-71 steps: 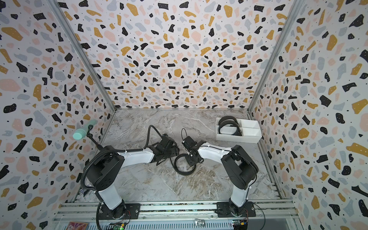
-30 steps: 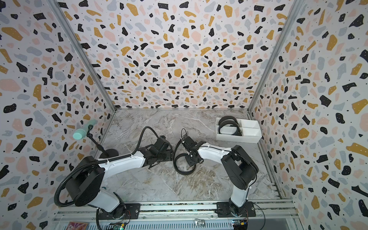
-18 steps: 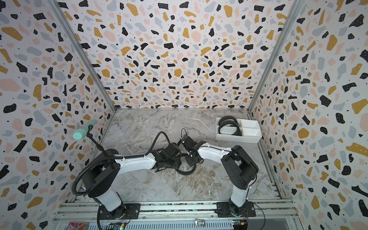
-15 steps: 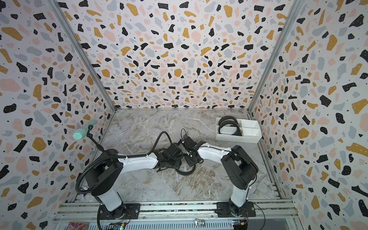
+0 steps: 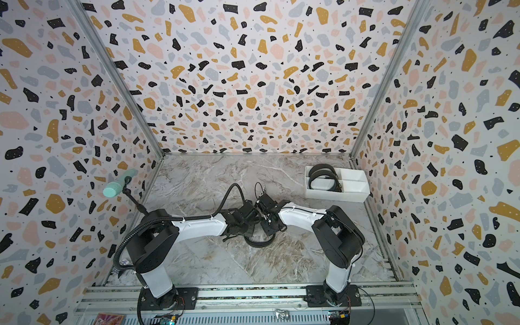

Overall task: Place the belts into the storage roll
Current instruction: Roll the belt at the center of the board.

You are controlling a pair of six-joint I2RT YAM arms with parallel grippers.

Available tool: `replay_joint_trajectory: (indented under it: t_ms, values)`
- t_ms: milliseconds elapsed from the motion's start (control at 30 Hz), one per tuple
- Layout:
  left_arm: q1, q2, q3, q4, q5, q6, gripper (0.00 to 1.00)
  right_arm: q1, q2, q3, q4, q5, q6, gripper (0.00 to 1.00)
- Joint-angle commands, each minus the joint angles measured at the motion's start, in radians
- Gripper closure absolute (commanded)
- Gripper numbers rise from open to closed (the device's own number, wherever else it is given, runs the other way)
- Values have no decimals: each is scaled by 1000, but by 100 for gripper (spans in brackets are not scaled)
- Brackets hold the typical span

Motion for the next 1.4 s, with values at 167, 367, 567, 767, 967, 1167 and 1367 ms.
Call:
replay_joint_trajectory:
  t_ms: [167, 367, 567, 767, 967, 1167, 1367]
  values:
    - [-13, 41, 36, -64, -78, 56, 100, 16, -20, -13, -83, -76, 16, 50]
    - [-12, 37, 15, -96, -140, 105, 100, -96, -153, -2, -128, -131, -15, 32]
    - [-13, 20, -11, -97, -159, 156, 100, -215, -184, 86, -186, -139, -71, 25]
    - [-13, 10, -32, -84, -144, 214, 100, -270, -29, 320, -155, -99, -109, 24]
    - [-12, -3, -51, -69, -146, 233, 100, -271, 282, 682, -147, -120, -137, 25]
    - [-13, 7, -52, -53, -162, 244, 100, -265, 521, 925, -223, -168, -161, 30]
    - [-13, 26, -41, -57, -202, 263, 100, -257, 473, 799, -244, -177, -189, 35]
